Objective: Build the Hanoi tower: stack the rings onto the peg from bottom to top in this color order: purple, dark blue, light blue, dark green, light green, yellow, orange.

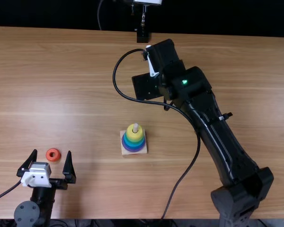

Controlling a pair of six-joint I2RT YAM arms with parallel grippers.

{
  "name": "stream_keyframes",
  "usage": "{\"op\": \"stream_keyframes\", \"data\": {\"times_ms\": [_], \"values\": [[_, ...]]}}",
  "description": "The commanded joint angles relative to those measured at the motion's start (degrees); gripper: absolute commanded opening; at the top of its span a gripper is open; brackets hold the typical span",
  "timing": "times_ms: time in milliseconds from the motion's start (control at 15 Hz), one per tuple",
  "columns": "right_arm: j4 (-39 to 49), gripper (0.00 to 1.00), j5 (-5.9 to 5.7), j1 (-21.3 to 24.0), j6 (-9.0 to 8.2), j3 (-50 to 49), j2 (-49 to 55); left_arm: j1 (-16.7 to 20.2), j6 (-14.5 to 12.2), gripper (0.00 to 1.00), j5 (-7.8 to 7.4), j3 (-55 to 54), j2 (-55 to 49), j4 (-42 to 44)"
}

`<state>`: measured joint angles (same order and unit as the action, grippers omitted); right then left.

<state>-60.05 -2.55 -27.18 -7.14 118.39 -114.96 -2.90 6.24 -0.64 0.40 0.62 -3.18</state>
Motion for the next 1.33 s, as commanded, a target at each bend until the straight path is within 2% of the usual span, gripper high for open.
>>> {"op": "stream_keyframes", "data": {"times_ms": [0,133,200,267,467,600,667,733,800,933,1000,1067,1133,1267], "values": [[0.1,1.0,-1.67,2.8,0.49,-2.4,8.3,0.4,-0.1,1.0,-0.83,-0.4,-0.6,-2.1],[1.1,1.0,-4.2,6.5,0.28,-8.6,16.3,0.4,-0.1,1.0,-0.83,-0.4,-0.6,-2.1],[4.8,1.0,-5.36,8.3,0.6,-12.8,19.2,0.4,-0.1,1.0,-0.83,-0.4,-0.6,-2.1],[11.7,1.0,-5.79,10.7,0.6,-17.9,22.7,0.4,-0.1,1.0,-0.83,-0.4,-0.6,-2.1],[34.8,1.0,-5.79,17.7,0.6,-37.9,37.5,0.4,-0.1,1.0,-0.83,-0.4,-0.6,-2.1],[46.4,1.0,-5.79,21.7,0.7,-51.9,46.8,0.4,-0.1,1.0,-0.83,-0.4,-0.6,-2.1],[51.0,1.0,-5.57,25.3,0.81,-59.6,51.9,0.4,-0.1,1.0,-0.83,-0.4,-0.6,-2.1],[55.6,1.0,-5.57,27.7,2.18,-67.3,56.6,0.4,-0.1,1.0,-0.83,-0.4,-0.6,-2.1],[60.1,1.0,-5.57,28.9,5.45,-74.7,61.3,0.4,-0.1,1.0,-0.73,-0.4,-0.6,-2.1],[70.4,1.0,-5.36,29.0,14.31,-87.7,74.0,0.4,-0.1,1.0,-0.83,-0.4,-0.6,-2.1],[74.1,1.0,-5.36,29.0,17.47,-92.5,80.8,0.4,-0.1,1.0,-0.83,-0.4,-0.6,-2.1],[75.3,1.0,-5.36,29.0,19.37,-96.5,86.3,0.4,-0.1,1.0,-0.83,-0.4,-0.6,-2.1],[75.2,1.0,-5.26,29.0,19.79,-99.7,91.3,0.4,-0.1,1.0,-0.83,-0.4,-0.6,-2.1],[75.1,1.0,-4.84,29.1,19.58,-103.8,98.3,0.4,-0.1,1.0,-0.83,-0.4,-0.6,-2.1]]}}
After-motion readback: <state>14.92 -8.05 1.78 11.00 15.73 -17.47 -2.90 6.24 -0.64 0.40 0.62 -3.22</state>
